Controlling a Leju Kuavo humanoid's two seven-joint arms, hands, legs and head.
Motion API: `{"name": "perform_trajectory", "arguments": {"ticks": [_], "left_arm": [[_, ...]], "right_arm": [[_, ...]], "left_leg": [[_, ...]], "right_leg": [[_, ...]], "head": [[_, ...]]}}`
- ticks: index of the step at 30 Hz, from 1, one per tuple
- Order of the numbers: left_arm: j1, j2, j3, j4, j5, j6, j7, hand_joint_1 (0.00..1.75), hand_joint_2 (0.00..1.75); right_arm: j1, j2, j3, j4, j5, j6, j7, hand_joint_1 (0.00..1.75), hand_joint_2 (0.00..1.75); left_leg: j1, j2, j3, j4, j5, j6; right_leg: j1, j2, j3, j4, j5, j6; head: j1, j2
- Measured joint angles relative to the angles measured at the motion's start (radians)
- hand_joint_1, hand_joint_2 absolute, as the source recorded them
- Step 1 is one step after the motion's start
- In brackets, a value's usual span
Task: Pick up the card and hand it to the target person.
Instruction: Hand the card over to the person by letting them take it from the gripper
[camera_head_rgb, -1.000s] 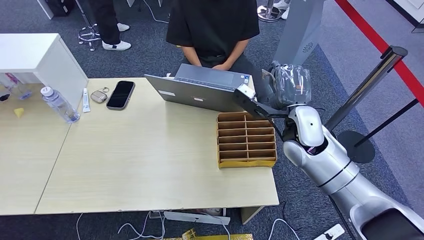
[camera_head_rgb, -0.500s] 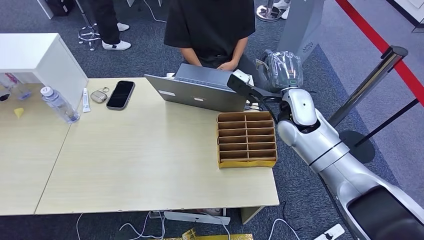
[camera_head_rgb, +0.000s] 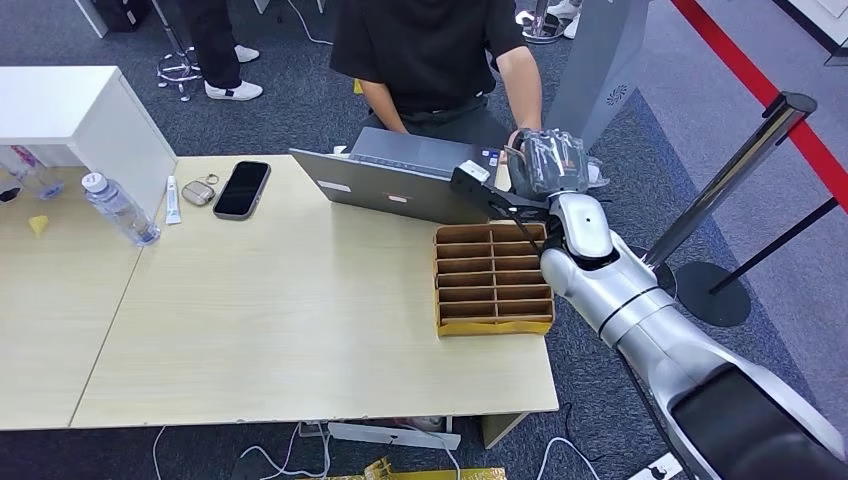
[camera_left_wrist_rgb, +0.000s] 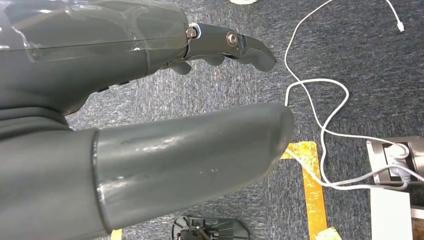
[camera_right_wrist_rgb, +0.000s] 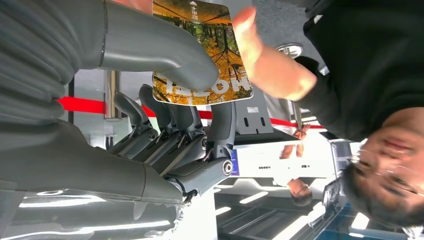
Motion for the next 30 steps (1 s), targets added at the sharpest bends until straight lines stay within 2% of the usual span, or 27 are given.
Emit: {"name": "perform_trajectory", "arguments": {"ticks": [8,13,16,20,26,30], "left_arm": [[0.000,0.000,-0.001,0.000,0.000,0.000,0.000,0.00,0.00],[0.000,0.000,-0.001,0.000,0.000,0.000,0.000,0.00,0.00],[0.000,0.000,-0.001,0.000,0.000,0.000,0.000,0.00,0.00],[0.000,0.000,-0.003,0.000,0.000,0.000,0.000,0.00,0.00],[0.000,0.000,-0.012,0.000,0.000,0.000,0.001,0.00,0.00],[0.001,0.000,-0.017,0.000,0.001,0.001,0.001,0.00,0.00]], "right_arm": [[0.000,0.005,0.000,0.029,0.002,-0.024,0.005,1.49,1.75],[0.000,0.005,0.000,0.034,0.002,-0.025,0.010,1.33,1.75],[0.000,0.005,0.000,0.034,0.002,-0.025,0.010,1.33,1.75],[0.000,0.005,0.006,0.039,0.006,-0.008,0.018,0.00,1.75],[0.001,0.005,0.014,0.040,0.011,-0.019,0.034,0.00,1.75],[0.005,0.004,0.012,0.039,0.022,-0.087,0.040,0.00,1.75]], "left_leg": [[0.000,0.000,0.000,0.000,0.000,0.000],[0.000,0.000,0.000,0.000,0.000,0.000],[0.000,0.000,0.000,0.000,0.000,0.000],[0.000,0.000,0.000,0.000,0.000,0.000],[0.000,0.000,0.000,0.000,0.000,0.000],[0.000,0.000,0.001,0.000,0.000,0.000]], "right_leg": [[0.000,0.000,0.000,0.000,0.000,0.000],[0.000,0.000,0.000,0.000,0.000,0.000],[0.000,0.000,0.000,0.000,0.000,0.000],[0.000,0.000,0.000,0.000,0.000,0.000],[0.000,0.000,0.000,0.000,0.000,0.000],[0.000,0.000,0.000,0.000,0.000,0.000]], "head": [[0.000,0.000],[0.000,0.000],[0.000,0.000],[0.000,0.000],[0.000,0.000],[0.000,0.000]]}}
